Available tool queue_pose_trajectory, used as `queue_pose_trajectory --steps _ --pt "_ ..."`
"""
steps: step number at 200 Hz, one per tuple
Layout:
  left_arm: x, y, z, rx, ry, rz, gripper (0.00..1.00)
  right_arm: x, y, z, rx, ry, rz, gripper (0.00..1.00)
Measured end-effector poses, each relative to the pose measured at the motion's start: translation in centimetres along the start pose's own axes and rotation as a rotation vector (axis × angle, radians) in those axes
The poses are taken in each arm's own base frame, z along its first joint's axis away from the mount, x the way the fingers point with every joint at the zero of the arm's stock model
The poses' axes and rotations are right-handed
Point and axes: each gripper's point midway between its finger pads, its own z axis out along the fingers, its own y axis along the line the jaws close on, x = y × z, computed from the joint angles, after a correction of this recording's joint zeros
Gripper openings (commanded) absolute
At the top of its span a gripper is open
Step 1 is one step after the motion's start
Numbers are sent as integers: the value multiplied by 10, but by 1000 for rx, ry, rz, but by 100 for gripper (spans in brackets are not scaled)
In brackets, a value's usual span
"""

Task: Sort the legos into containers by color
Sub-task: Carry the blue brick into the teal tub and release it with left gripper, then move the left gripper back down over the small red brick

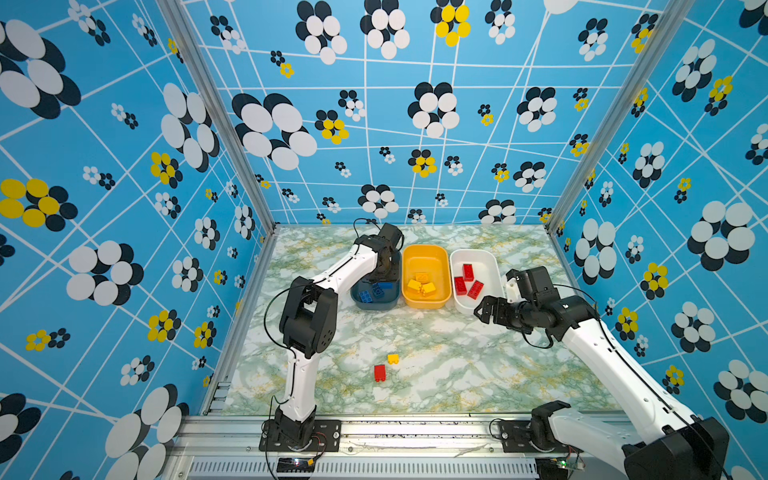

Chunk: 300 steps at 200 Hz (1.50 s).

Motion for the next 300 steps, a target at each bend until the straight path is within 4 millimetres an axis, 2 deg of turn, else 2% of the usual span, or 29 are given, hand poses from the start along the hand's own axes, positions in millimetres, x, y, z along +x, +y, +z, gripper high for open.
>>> queue_pose_trajectory --steps 35,42,103,138,189,257,300 --pt "2 0 8 -4 15 5 42 2 -2 0 4 3 5 97" --pt "2 0 8 -4 15 5 48 3 -2 1 6 4 5 98" --pt "0 0 7 -3 12 5 59 3 -2 1 6 4 8 98" --pt "0 -1 3 1 3 4 60 3 -2 1 6 4 8 98" --pt "4 -1 -14 11 -15 1 62 3 -2 1 6 6 8 98" --pt "38 -1 -44 25 -14 -13 70 5 -2 6 7 25 10 98" --pt "72 -2 -62 34 2 -19 74 9 -3 15 7 69 8 98"
